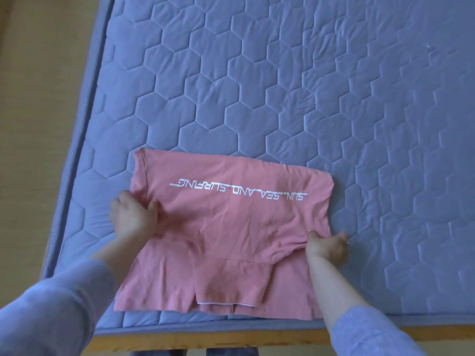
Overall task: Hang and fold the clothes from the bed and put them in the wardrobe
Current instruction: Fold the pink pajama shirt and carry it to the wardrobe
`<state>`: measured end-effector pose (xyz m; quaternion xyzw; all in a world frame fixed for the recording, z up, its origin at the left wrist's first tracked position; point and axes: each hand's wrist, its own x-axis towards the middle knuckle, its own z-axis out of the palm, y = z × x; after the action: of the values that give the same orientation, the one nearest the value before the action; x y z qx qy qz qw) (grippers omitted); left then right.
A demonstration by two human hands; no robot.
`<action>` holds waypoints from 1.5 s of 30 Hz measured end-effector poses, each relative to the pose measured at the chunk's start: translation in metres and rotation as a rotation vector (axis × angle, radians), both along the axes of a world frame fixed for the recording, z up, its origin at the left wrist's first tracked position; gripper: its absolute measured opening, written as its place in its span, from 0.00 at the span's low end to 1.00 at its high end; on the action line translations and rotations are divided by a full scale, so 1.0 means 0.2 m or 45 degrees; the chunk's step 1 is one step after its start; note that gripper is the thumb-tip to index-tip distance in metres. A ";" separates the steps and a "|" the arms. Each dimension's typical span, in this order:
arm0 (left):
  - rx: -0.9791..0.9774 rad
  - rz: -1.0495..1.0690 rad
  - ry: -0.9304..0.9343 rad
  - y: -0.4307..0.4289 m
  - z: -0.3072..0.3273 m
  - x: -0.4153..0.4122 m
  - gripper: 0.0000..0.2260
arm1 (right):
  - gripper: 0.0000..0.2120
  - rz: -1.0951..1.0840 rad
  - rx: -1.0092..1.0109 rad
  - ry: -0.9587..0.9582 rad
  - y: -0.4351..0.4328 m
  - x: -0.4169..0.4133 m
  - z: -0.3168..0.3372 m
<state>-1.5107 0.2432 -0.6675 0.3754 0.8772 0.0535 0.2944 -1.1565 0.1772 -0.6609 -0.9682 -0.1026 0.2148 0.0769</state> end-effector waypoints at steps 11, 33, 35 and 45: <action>0.231 -0.894 -0.441 0.27 0.16 0.63 0.08 | 0.16 0.354 -0.194 0.200 -0.02 0.13 0.02; -0.046 -1.815 0.028 0.45 0.00 1.75 0.28 | 0.11 0.106 0.394 0.587 -0.18 0.30 -0.10; -0.032 -1.848 0.030 0.48 0.02 1.78 0.21 | 0.07 0.161 0.407 0.474 -0.20 0.29 -0.09; 0.083 -1.717 -0.356 0.53 0.16 1.76 0.06 | 0.21 0.228 0.318 0.515 -0.25 0.30 -0.03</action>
<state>-1.1594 0.3486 -0.6350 0.8373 0.4039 -0.0672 0.3623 -1.0967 0.1264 -0.6677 -0.8755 -0.1964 0.3958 0.1957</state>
